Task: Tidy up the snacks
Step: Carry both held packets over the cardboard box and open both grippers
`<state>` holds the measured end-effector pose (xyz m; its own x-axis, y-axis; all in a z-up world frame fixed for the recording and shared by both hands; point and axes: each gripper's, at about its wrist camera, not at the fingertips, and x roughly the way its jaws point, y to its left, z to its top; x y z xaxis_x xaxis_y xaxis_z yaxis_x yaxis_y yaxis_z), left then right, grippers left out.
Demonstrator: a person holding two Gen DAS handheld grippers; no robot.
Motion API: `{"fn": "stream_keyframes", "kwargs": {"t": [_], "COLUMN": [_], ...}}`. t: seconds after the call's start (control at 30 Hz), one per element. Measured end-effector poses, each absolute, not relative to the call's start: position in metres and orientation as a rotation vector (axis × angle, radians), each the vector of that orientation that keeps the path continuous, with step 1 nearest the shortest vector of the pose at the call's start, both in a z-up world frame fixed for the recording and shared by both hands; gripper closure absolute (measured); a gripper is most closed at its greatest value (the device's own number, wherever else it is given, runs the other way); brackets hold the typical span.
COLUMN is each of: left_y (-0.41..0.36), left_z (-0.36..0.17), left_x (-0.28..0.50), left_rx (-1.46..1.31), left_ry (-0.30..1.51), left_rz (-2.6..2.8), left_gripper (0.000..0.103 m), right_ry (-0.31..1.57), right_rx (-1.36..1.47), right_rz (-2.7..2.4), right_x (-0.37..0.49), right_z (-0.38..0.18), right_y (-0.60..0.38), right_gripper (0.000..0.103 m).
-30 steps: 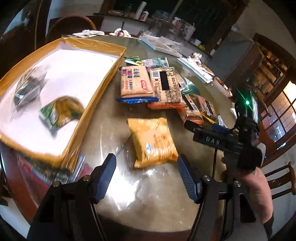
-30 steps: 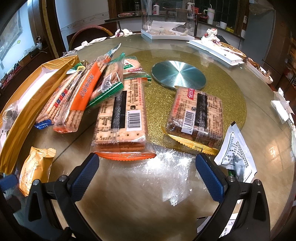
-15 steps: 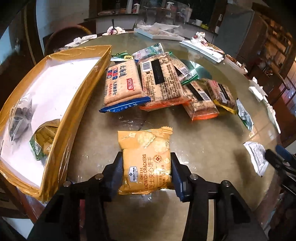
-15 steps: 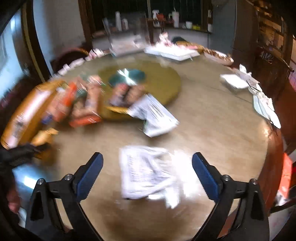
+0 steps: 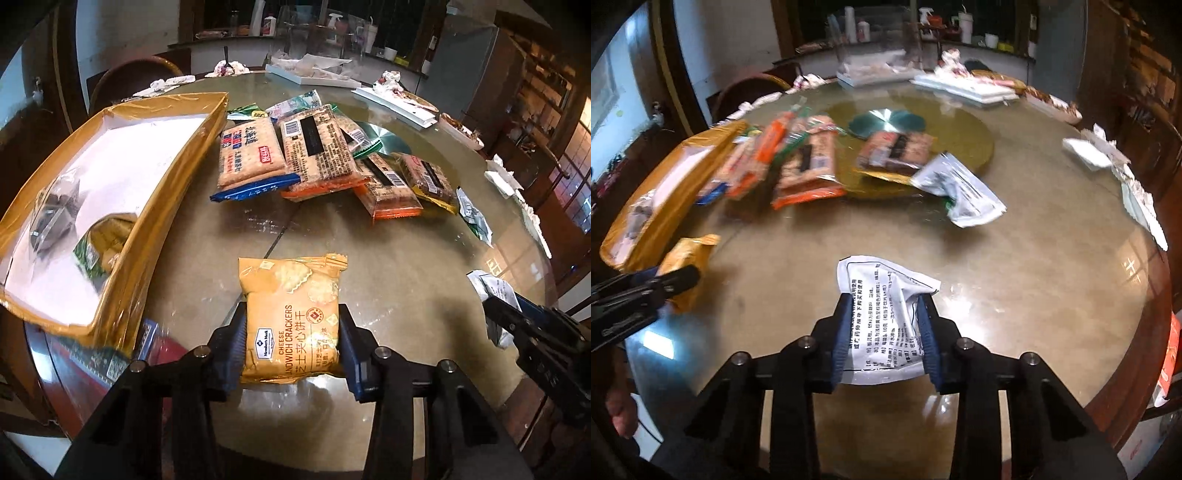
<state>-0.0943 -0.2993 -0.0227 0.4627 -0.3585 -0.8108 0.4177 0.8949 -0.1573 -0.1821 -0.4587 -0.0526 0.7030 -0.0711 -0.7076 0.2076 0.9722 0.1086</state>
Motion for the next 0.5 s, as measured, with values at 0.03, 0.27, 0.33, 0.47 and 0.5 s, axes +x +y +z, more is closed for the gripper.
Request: {"fn": "stream_keyframes", "kwargs": {"t": [0.03,0.27,0.33,0.47,0.5], "left_y": [-0.295,-0.269,-0.256,-0.220,-0.213], "left_z": [-0.021,0.013,0.027,0.054,0.057], "left_x": [-0.097,-0.112,-0.113,-0.100,-0.096], "left_rx": [0.047,-0.025,-0.050,-0.087,-0.094], "left_ry": [0.977,0.919,0.894,0.835,0.828], "left_rz": [-0.484,-0.508,-0.505,-0.460,-0.449], "left_gripper": [0.059,0.059,0.059,0.059,0.059], "right_ry": [0.762,0.656,0.626,0.590,0.588], "right_rx": [0.184,0.133,0.133,0.145,0.146], "right_rz": [-0.148,-0.091,-0.060,0.046,0.073], "right_x": [-0.186,-0.206,-0.207,-0.195,-0.188], "right_z": [-0.048,-0.004,0.006,0.020,0.022], "right_y": [-0.454,-0.411,-0.400,-0.377,-0.372], "right_gripper": [0.067,0.067,0.067,0.067,0.067]}}
